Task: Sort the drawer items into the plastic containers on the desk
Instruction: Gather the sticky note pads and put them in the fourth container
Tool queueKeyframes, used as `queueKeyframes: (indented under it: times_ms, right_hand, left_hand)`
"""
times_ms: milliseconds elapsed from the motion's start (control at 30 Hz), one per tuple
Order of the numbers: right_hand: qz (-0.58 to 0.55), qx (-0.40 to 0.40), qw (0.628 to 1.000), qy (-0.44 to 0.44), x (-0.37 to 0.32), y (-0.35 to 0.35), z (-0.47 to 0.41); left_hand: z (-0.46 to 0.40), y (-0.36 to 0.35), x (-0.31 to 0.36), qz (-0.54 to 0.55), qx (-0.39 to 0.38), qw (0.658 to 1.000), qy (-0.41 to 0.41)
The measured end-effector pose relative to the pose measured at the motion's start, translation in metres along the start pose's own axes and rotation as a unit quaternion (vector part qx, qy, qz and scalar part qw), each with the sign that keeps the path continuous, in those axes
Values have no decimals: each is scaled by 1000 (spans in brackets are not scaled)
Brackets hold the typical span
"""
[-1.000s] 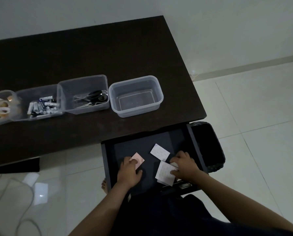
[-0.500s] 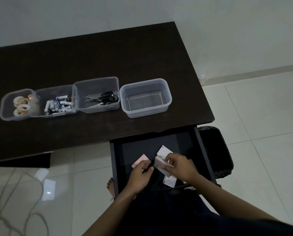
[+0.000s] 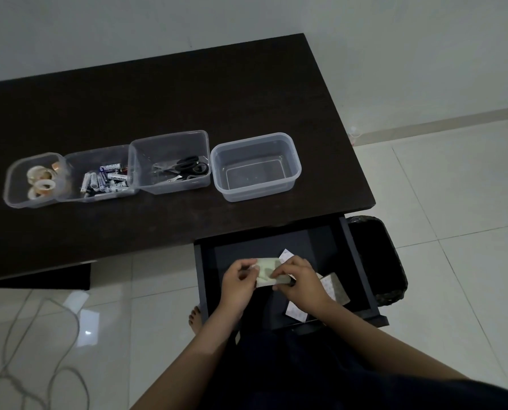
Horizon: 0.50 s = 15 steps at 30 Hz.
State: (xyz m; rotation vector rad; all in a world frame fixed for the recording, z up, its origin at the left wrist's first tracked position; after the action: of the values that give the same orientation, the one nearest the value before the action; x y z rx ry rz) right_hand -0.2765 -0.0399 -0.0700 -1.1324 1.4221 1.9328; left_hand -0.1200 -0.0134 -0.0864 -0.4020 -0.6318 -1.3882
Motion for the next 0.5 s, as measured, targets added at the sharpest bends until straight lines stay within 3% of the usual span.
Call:
queueKeyframes:
  times_ms: [267, 367, 500]
  right_hand:
    - [-113, 3, 992, -55, 14, 0, 5]
    - [-149, 11, 986, -79, 19, 0, 8]
    - [-130, -22, 987, -90, 25, -2, 13]
  left_hand:
    - [1, -5, -3, 9, -36, 999, 21]
    - [4, -11, -7, -33, -71, 997, 29]
    - [7, -11, -13, -60, -79, 995, 28]
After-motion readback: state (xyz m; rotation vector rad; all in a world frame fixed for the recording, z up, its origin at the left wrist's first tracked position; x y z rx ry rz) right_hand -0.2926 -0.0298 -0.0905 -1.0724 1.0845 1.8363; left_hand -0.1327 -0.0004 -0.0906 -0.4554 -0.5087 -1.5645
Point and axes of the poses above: each hand's wrist, its own z-axis away from the middle knuckle, its own y-axis out of the back of the hand, x = y × z, the point moved 10 cm from there along -z, towards the middle knuckle, and after that the axes turned 12 degrees about y, right-handed, at the moved point
